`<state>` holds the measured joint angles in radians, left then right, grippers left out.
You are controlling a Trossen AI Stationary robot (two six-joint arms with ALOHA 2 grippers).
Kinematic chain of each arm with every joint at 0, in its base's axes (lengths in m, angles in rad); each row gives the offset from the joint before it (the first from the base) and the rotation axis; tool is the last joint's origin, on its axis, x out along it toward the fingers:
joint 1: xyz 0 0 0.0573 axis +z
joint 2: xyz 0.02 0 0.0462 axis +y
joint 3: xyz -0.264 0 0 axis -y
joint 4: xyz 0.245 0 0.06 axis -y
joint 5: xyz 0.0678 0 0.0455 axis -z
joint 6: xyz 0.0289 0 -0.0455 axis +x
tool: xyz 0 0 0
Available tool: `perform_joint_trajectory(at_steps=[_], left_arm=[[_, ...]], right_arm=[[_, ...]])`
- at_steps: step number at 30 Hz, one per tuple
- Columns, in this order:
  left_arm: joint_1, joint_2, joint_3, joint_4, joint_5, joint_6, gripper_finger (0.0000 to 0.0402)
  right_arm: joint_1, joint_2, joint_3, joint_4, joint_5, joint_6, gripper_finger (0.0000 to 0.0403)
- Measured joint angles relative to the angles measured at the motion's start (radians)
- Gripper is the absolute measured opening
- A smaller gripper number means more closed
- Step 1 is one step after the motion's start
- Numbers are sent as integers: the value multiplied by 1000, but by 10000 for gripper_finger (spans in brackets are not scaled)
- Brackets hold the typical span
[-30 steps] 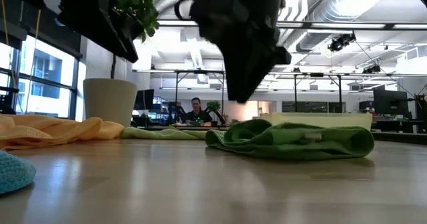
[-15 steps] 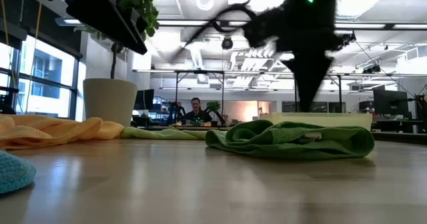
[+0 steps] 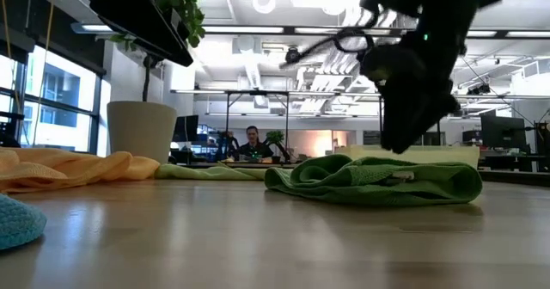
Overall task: Fold microfiber towels
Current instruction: Put the green microfiber towel into the yellow bin
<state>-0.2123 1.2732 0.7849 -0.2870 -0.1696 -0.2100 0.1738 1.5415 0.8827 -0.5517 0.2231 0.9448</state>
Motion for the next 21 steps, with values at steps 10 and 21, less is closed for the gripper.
perform_joint_trajectory(at_steps=[10,21], left_arm=[[1,0,0,0,-1,1,129],[53,0,0,-2,-3,18,129]], right_arm=[[-52,29,-153,266,-103,-2,178],[-49,127,-144,340,-115,-4,168]])
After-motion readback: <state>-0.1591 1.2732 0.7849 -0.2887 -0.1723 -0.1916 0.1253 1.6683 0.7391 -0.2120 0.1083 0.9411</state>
